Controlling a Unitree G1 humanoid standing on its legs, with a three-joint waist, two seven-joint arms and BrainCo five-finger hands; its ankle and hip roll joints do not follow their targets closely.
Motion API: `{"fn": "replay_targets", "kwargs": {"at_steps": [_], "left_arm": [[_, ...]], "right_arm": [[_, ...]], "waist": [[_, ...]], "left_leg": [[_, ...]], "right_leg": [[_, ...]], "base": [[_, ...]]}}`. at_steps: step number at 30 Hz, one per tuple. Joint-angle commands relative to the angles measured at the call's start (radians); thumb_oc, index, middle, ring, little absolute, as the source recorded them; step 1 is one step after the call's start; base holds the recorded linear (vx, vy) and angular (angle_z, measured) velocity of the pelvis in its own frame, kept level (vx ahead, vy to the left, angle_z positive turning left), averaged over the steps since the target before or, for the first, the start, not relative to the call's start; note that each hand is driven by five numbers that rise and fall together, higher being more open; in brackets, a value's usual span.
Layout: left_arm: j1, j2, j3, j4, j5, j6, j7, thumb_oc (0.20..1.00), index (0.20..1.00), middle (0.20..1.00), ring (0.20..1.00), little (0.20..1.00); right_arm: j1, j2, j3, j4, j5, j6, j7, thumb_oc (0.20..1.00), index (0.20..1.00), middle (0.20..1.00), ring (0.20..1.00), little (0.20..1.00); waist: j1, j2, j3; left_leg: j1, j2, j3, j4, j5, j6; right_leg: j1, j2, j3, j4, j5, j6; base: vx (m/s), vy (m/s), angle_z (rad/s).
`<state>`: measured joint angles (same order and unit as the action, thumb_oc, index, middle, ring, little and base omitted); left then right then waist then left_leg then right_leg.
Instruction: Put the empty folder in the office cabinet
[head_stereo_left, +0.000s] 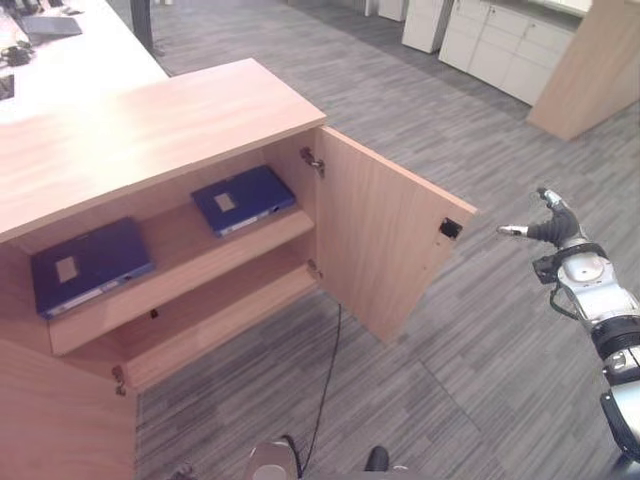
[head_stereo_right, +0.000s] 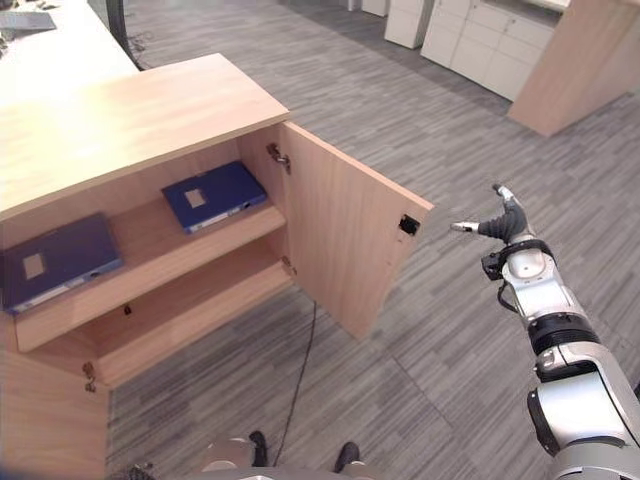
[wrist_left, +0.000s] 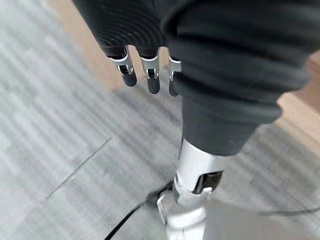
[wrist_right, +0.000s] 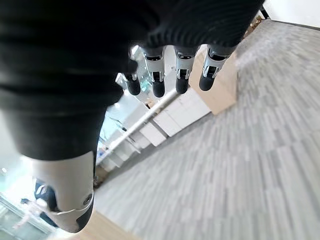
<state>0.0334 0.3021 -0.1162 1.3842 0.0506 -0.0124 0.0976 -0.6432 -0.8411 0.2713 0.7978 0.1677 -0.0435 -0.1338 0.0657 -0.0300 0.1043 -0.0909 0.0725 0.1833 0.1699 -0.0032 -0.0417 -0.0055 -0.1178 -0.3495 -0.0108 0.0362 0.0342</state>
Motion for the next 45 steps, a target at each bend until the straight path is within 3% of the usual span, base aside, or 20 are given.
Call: {"fn": "replay_targets", "kwargs": {"at_steps": [1,3,4,6,7,8,12,17,18,20,23,25,26,27,28,29,35,45], "left_arm": [[0.030,0.018,-0.005,0.040,0.011,-0.001,0.013,1.000,1.000,1.000,1.000,1.000],[0.020,0.022,-0.001,0.056,0.024,0.002,0.011,1.000,1.000,1.000,1.000,1.000],[0.016,0.030,0.002,0.063,0.026,0.002,0.008,1.000,1.000,1.000,1.000,1.000],[0.017,0.043,0.014,0.064,0.023,0.003,0.001,1.000,1.000,1.000,1.000,1.000],[0.012,0.052,0.024,0.059,0.015,0.003,0.002,1.000,1.000,1.000,1.000,1.000],[0.001,0.060,0.031,0.050,0.009,0.001,0.004,1.000,1.000,1.000,1.000,1.000],[-0.028,0.094,0.051,0.036,-0.004,-0.004,0.011,1.000,1.000,1.000,1.000,1.000],[0.005,0.100,0.071,0.034,-0.002,-0.005,0.009,1.000,1.000,1.000,1.000,1.000],[0.017,0.091,0.075,0.031,-0.013,-0.004,0.006,1.000,1.000,1.000,1.000,1.000],[0.021,0.088,0.073,0.030,-0.018,-0.002,0.005,1.000,1.000,1.000,1.000,1.000],[0.023,0.073,0.055,0.008,-0.050,0.001,-0.006,1.000,1.000,1.000,1.000,1.000],[0.010,0.070,0.046,0.003,-0.062,0.001,0.000,1.000,1.000,1.000,1.000,1.000],[0.008,0.063,0.042,-0.004,-0.061,0.004,-0.001,1.000,1.000,1.000,1.000,1.000],[0.012,0.062,0.042,-0.001,-0.057,0.002,0.002,1.000,1.000,1.000,1.000,1.000],[0.017,0.058,0.043,0.003,-0.056,0.003,-0.001,1.000,1.000,1.000,1.000,1.000],[0.032,0.056,0.041,0.007,-0.049,0.003,-0.006,1.000,1.000,1.000,1.000,1.000],[0.045,0.064,0.034,0.002,-0.012,0.007,-0.025,1.000,1.000,1.000,1.000,1.000],[0.062,0.062,0.036,-0.016,0.005,0.001,-0.047,1.000,1.000,1.000,1.000,1.000]], "right_arm": [[0.003,-0.035,-0.032,-0.049,-0.004,-0.034,-0.022,1.000,1.000,1.000,1.000,1.000],[0.005,-0.025,-0.039,-0.061,-0.021,-0.033,-0.016,1.000,1.000,1.000,1.000,1.000],[0.003,-0.022,-0.039,-0.064,-0.024,-0.033,-0.009,1.000,1.000,1.000,1.000,1.000],[-0.002,-0.020,-0.030,-0.066,-0.022,-0.028,0.003,1.000,1.000,1.000,1.000,1.000],[0.001,-0.024,-0.026,-0.071,-0.025,-0.024,0.005,1.000,1.000,1.000,1.000,1.000],[0.012,-0.029,-0.033,-0.078,-0.026,-0.023,0.003,1.000,1.000,1.000,1.000,1.000],[0.068,-0.042,-0.074,-0.079,-0.013,-0.021,-0.003,1.000,1.000,1.000,1.000,1.000],[0.079,-0.038,-0.044,-0.088,0.007,-0.021,0.021,1.000,1.000,1.000,1.000,1.000],[0.077,-0.048,-0.032,-0.100,0.015,-0.023,0.031,1.000,1.000,1.000,1.000,1.000],[0.076,-0.053,-0.027,-0.096,0.018,-0.027,0.034,1.000,1.000,1.000,1.000,1.000],[0.043,-0.073,0.018,-0.077,0.043,-0.034,0.052,1.000,1.000,1.000,1.000,1.000],[0.036,-0.084,0.020,-0.063,0.051,-0.038,0.046,1.000,1.000,1.000,1.000,1.000],[0.031,-0.092,0.020,-0.069,0.052,-0.036,0.042,1.000,1.000,1.000,1.000,1.000],[0.035,-0.098,0.015,-0.079,0.055,-0.039,0.044,1.000,1.000,1.000,1.000,1.000],[0.041,-0.103,0.012,-0.097,0.058,-0.039,0.050,1.000,1.000,1.000,1.000,1.000],[0.035,-0.082,0.021,-0.088,0.066,-0.045,0.053,1.000,1.000,1.000,1.000,1.000],[0.063,-0.022,0.096,-0.140,0.054,-0.049,0.120,1.000,1.000,1.000,1.000,1.000],[0.097,0.032,0.198,-0.273,0.142,-0.063,0.229,1.000,1.000,1.000,1.000,1.000]], "waist": [[0.002,0.010,-0.026],[-0.003,0.026,-0.024],[-0.004,0.028,-0.019],[-0.003,0.034,-0.017],[-0.009,0.038,-0.012],[-0.022,0.034,-0.004],[-0.050,-0.005,0.002],[-0.040,-0.050,-0.038],[-0.040,-0.052,-0.051],[-0.039,-0.053,-0.057],[-0.038,-0.056,-0.074],[-0.037,-0.064,-0.064],[-0.028,-0.072,-0.040],[-0.027,-0.074,-0.032],[-0.029,-0.071,-0.024],[-0.017,-0.063,-0.026],[-0.014,-0.038,-0.055],[-0.001,-0.035,-0.063]], "left_leg": [[0.002,-0.046,-0.012,-0.091,-0.043,0.021],[0.050,-0.074,0.006,-0.117,-0.060,0.048],[0.070,-0.084,0.024,-0.128,-0.070,0.057],[0.102,-0.075,0.039,-0.145,-0.095,0.050],[0.106,-0.062,0.038,-0.145,-0.096,0.044],[0.096,-0.059,0.037,-0.142,-0.080,0.044],[0.111,-0.047,-0.001,-0.121,-0.100,0.027],[0.143,0.015,-0.015,-0.109,-0.108,-0.005],[0.155,0.051,-0.019,-0.121,-0.095,-0.025],[0.156,0.069,-0.025,-0.128,-0.085,-0.035],[0.148,0.163,-0.045,-0.146,-0.031,-0.083],[0.110,0.186,-0.028,-0.113,-0.011,-0.088],[0.068,0.169,0.017,-0.029,-0.029,-0.071],[0.045,0.150,0.014,-0.011,-0.037,-0.063],[0.027,0.143,0.060,-0.018,-0.031,-0.057],[0.037,0.122,0.044,-0.042,-0.029,-0.053],[0.105,0.111,0.052,-0.177,0.017,-0.063],[0.134,0.110,0.048,-0.197,0.011,-0.065]], "right_leg": [[0.010,-0.038,-0.021,0.089,-0.114,0.052],[-0.019,-0.109,-0.011,0.206,-0.099,0.064],[-0.033,-0.151,-0.024,0.240,-0.065,0.075],[-0.047,-0.205,-0.039,0.244,-0.025,0.099],[-0.059,-0.207,-0.027,0.217,-0.017,0.098],[-0.079,-0.198,-0.008,0.171,0.007,0.089],[-0.128,-0.150,0.126,0.050,0.059,0.130],[-0.078,-0.105,0.128,-0.004,0.052,0.123],[-0.061,-0.075,0.120,-0.007,0.030,0.112],[-0.056,-0.057,0.117,-0.006,0.016,0.105],[-0.037,0.026,0.082,0.009,-0.068,0.063],[-0.026,0.030,0.040,0.014,-0.087,0.048],[-0.001,0.028,0.013,0.007,-0.100,0.036],[0.005,0.023,0.001,0.005,-0.098,0.037],[0.008,0.020,-0.017,0.003,-0.091,0.037],[0.012,0.024,-0.016,-0.002,-0.090,0.034],[0.041,0.027,-0.045,-0.034,-0.087,0.039],[0.059,0.033,-0.034,-0.052,-0.088,0.043]], "base": [[0.11,0.296,0.01],[0.13,0.292,-0.03],[0.17,0.208,-0.14],[0.10,0.039,-0.21],[-0.06,-0.085,-0.34],[-0.03,-0.144,-0.33],[0.10,-0.200,0.08],[0.19,-0.291,0.14],[0.21,-0.389,0.08],[0.14,-0.289,0.13],[0.14,-0.460,0.31],[0.02,-0.345,0.46],[-0.07,-0.231,0.77],[-0.11,-0.196,0.81],[-0.06,-0.054,0.61],[-0.03,-0.025,0.41],[0.05,0.029,0.07],[0.01,0.017,-0.01]]}}
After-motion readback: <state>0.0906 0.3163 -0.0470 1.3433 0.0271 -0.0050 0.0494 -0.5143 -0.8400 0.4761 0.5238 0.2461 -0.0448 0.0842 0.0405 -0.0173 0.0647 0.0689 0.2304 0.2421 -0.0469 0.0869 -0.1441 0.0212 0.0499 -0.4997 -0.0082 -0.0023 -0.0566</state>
